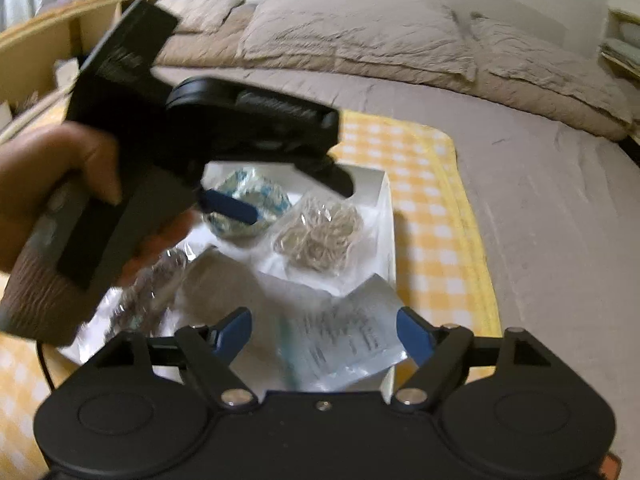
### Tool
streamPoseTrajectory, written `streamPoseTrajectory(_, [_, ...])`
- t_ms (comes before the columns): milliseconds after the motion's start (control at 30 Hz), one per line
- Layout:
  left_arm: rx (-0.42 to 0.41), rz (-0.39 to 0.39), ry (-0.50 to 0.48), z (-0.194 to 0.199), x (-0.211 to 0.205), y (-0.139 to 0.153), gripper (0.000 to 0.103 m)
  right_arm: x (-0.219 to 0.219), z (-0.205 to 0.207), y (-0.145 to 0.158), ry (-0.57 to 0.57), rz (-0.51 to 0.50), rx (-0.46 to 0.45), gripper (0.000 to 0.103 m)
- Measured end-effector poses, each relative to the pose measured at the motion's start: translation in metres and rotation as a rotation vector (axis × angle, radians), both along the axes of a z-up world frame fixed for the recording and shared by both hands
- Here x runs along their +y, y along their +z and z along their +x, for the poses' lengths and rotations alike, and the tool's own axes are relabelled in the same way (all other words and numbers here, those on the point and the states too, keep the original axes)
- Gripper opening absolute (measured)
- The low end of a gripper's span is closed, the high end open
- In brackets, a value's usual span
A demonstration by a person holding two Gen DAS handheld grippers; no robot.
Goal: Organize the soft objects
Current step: 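Release the rubber-band bag and foil sachet into the tray with both tools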
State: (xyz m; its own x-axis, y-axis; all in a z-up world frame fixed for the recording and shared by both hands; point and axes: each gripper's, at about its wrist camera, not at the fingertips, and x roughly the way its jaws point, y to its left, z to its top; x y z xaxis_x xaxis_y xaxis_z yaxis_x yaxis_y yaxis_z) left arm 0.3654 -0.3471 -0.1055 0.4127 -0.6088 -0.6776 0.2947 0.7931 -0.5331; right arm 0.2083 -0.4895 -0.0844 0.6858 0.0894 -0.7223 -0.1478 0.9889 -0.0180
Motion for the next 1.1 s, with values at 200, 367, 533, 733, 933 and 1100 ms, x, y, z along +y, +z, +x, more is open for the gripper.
streamPoseTrajectory(200, [-0.083,0.116,-0.113,-0.024,0.013,0.016,0.099,0.002,-0.004,0.005,0.005,0.006,0.016,0.076])
streamPoseTrajectory(367, [-0.106,0.152,-0.150,-0.042,0.031,0.023,0.099,0.000,0.001,0.003,-0.010,0.051,0.030,0.064])
streamPoseTrajectory(533, [-0.137,0.145,-0.161,-0.055,0.051,0.034,0.099,0.006,0.012,-0.010,0.008,0.029,0.043,0.057])
streamPoseTrajectory(733, [-0.176,0.264,-0.234,-0.070,0.052,0.025,0.099,0.012,0.022,-0.027,0.000,0.074,0.267,0.055])
streamPoseTrajectory(933, [-0.215,0.316,-0.288,-0.077,0.047,0.019,0.099,0.013,0.016,-0.017,0.005,0.102,0.279,0.044])
streamPoseTrajectory(1100, [-0.224,0.300,-0.277,-0.082,0.052,0.026,0.099,0.000,0.011,0.003,-0.050,0.140,0.213,0.044])
